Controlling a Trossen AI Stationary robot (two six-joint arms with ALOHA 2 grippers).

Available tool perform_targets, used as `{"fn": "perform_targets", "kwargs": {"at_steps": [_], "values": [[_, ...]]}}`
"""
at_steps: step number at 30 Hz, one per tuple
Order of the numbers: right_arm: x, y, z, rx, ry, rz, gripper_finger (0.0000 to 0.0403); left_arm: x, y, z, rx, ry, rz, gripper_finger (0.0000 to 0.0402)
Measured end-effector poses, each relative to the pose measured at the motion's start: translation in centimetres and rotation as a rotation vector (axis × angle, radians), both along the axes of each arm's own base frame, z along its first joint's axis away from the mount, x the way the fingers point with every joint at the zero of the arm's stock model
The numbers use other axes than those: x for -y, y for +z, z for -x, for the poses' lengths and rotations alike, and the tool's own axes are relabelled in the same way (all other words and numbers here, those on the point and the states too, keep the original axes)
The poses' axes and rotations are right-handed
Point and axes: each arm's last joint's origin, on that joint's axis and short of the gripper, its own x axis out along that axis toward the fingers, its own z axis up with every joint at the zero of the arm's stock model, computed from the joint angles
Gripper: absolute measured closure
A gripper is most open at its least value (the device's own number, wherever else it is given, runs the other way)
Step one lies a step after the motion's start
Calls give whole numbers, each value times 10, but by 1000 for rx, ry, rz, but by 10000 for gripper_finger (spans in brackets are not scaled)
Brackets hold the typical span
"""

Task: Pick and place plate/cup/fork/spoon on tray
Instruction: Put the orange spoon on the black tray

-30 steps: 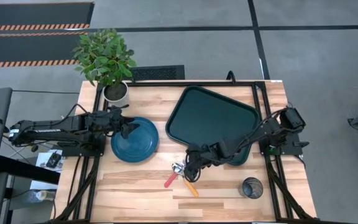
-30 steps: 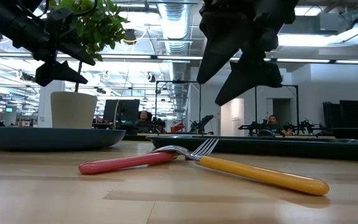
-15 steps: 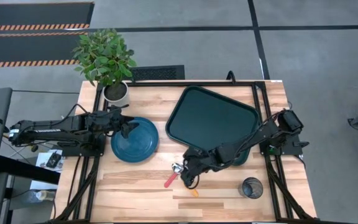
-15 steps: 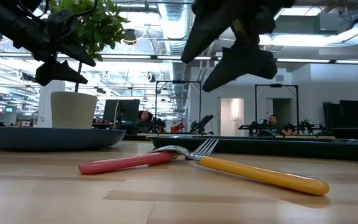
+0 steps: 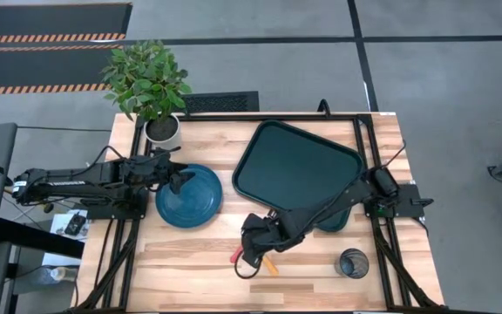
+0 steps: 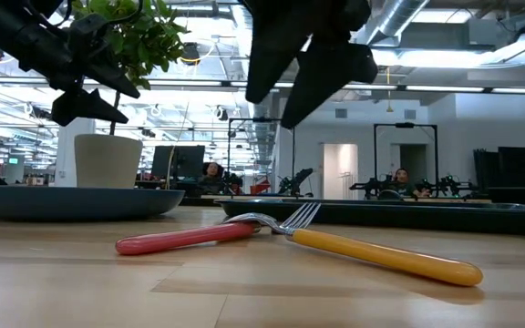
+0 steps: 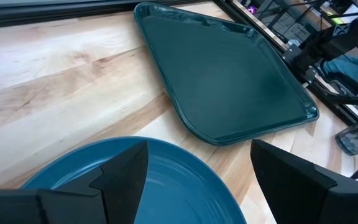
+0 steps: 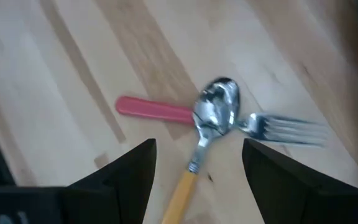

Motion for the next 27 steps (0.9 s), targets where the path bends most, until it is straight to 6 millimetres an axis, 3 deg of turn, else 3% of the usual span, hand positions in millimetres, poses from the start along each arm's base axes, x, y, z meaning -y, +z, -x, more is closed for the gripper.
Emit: {"fn": "perform_targets", "kwargs": {"at_steps": [9, 14, 21, 27], "values": [[-5, -22, -4, -42, -30, 12, 138, 0, -1, 0, -7, -1, 1, 132], [-6, -57, -7, -144, -40, 42, 138, 0, -2, 1, -21, -2, 4, 132], [-7, -81, -11, -193, -69, 56, 138, 0, -2, 1, -20, 2, 9, 132], [-7, -83, -12, -183, -77, 63, 138, 0, -2, 1, -22, 2, 9, 132]]}}
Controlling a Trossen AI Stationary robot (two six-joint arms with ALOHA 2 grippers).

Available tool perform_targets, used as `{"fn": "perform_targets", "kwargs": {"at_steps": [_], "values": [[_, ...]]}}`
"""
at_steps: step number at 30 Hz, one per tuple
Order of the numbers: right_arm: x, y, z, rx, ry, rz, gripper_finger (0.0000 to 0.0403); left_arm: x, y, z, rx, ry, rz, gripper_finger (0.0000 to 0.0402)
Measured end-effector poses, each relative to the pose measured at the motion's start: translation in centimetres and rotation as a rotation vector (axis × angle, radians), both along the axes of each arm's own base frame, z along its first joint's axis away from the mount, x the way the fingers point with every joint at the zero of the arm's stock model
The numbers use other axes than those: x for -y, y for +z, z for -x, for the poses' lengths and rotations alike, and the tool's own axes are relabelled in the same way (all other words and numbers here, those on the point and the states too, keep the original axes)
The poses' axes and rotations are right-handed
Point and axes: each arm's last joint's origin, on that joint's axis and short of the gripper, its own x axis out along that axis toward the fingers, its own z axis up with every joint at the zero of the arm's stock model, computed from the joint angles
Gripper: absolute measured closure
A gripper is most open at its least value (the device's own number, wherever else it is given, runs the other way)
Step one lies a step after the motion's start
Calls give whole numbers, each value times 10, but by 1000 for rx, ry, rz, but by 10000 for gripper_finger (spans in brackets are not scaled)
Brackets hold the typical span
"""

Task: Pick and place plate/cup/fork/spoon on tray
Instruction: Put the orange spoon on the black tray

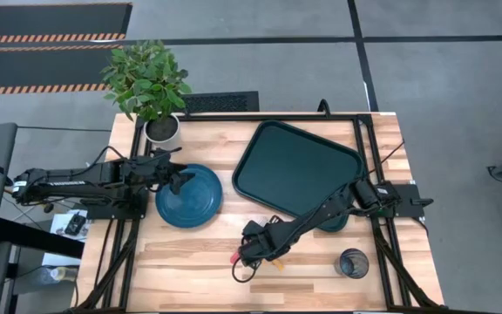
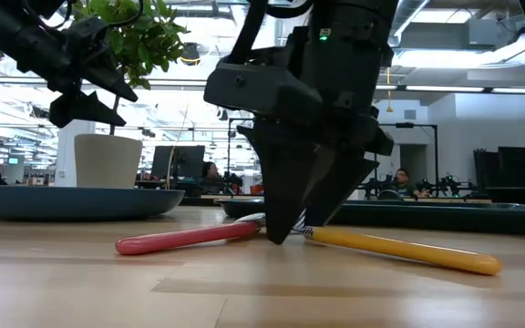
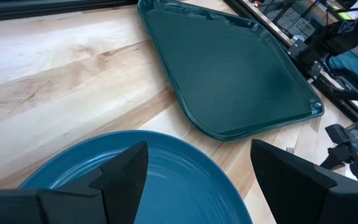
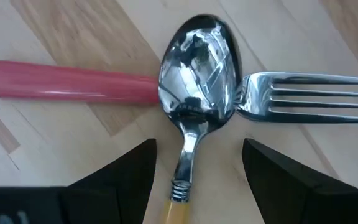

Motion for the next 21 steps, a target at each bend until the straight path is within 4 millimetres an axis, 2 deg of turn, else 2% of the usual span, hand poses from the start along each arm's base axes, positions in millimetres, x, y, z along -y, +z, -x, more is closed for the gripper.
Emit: {"fn": "perform_targets", "kwargs": {"at_steps": [5, 9, 17, 19, 21], "values": [[1, 0, 1, 0, -34, 11, 159, 0, 0, 0, -1, 1, 2, 132], [2, -1, 3, -10, -93, 4, 218, 0, 0, 0, 0, 2, 2, 132], [4, 0, 3, -10, -177, -24, 373, 0, 0, 0, 1, 2, 2, 132], [4, 3, 3, -3, -179, -28, 390, 0, 0, 0, 0, 2, 2, 132], [4, 6, 3, 2, -180, -38, 385, 0, 0, 0, 0, 1, 1, 132]]}}
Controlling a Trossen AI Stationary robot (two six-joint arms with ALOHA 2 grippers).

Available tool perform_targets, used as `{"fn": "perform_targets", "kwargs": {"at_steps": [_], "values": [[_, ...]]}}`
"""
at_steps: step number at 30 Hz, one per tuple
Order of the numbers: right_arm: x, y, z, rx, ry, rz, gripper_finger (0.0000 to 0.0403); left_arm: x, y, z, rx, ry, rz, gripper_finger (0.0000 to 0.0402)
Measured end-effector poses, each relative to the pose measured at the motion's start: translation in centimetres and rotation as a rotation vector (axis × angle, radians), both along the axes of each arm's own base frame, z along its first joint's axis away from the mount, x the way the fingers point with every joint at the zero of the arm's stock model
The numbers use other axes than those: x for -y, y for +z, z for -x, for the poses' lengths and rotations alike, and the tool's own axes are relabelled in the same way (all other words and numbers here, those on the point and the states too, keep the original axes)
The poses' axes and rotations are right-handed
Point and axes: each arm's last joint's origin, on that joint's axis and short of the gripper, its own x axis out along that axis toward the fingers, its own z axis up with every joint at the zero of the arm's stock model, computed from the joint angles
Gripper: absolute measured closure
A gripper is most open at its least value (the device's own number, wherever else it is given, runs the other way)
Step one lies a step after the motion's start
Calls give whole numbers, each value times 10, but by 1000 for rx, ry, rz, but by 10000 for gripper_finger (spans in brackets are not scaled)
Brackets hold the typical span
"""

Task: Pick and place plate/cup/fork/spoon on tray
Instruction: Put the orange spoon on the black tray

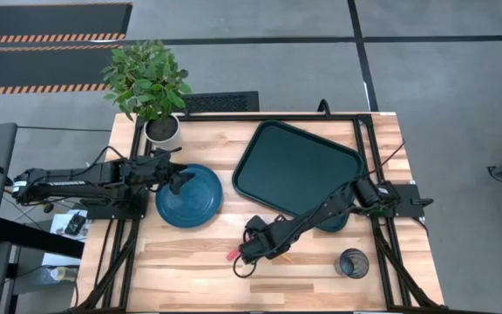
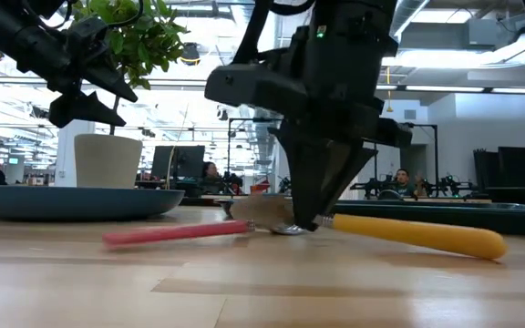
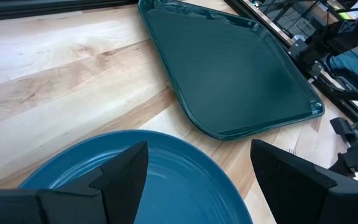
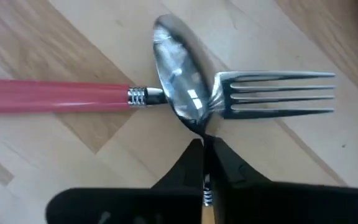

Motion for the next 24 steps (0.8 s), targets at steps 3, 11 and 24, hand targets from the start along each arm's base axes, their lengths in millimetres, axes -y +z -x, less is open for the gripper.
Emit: {"fn": "perform_targets", "kwargs": {"at_steps": [3, 11, 24], "values": [[0, 5, 1, 8, -21, -17, 381, 0, 0, 0, -2, -2, -4, 132], [1, 31, 5, 72, -21, -22, 394, 0, 0, 0, -6, -6, -11, 132], [15, 126, 32, 328, 22, 94, 397, 0, 0, 0, -6, -12, -11, 132]]}}
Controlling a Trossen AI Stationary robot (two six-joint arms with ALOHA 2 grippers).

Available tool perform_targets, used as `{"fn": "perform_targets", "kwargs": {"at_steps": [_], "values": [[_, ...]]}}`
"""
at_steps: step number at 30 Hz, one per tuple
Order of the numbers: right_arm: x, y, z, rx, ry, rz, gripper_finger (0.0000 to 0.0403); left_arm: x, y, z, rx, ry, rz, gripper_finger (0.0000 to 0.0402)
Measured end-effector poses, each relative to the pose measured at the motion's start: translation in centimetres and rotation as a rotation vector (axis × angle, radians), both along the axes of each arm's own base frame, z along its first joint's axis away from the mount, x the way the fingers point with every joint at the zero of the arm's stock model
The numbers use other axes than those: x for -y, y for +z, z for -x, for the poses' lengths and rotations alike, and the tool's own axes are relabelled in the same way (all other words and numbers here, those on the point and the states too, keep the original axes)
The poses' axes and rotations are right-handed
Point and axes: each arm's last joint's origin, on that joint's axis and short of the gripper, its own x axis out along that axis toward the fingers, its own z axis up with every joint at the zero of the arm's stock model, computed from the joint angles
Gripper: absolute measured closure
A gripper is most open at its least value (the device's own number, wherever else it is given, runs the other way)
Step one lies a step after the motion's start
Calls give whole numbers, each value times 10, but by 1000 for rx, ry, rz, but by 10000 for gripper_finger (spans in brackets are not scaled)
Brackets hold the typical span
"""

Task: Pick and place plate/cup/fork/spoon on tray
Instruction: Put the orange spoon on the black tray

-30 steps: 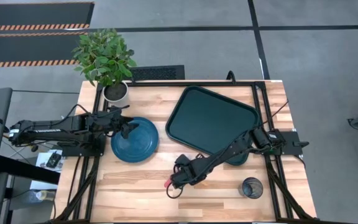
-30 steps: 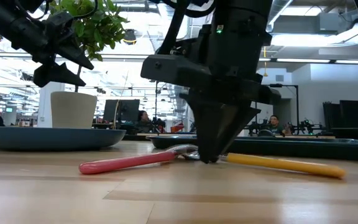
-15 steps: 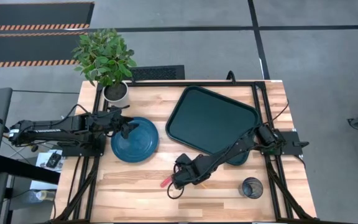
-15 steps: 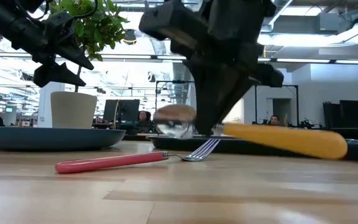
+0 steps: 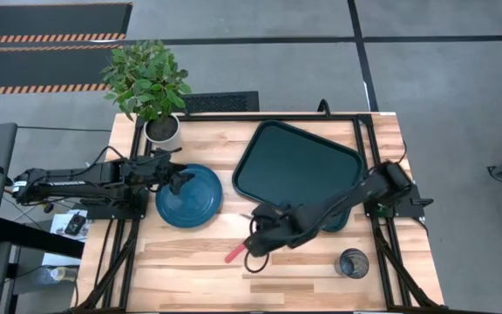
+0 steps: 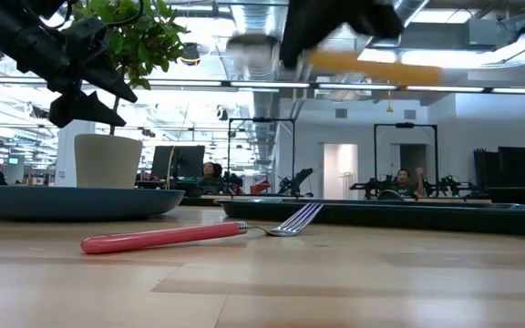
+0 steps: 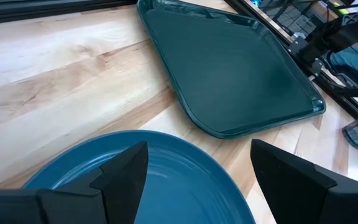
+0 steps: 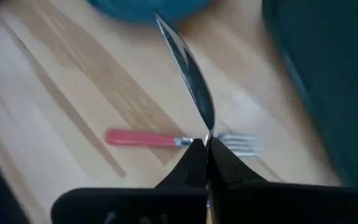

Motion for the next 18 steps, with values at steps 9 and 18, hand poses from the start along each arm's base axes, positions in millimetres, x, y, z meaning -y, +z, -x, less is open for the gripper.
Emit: {"fn": "perform_targets", "kwargs": {"at_steps": [9, 18], "values": [[24, 89, 56, 228, -59, 208, 399, 1, 1, -1, 5, -60, 3, 132], [31, 123, 140, 302, -273, 388, 399, 1, 1, -1, 9, -60, 2, 132]]}}
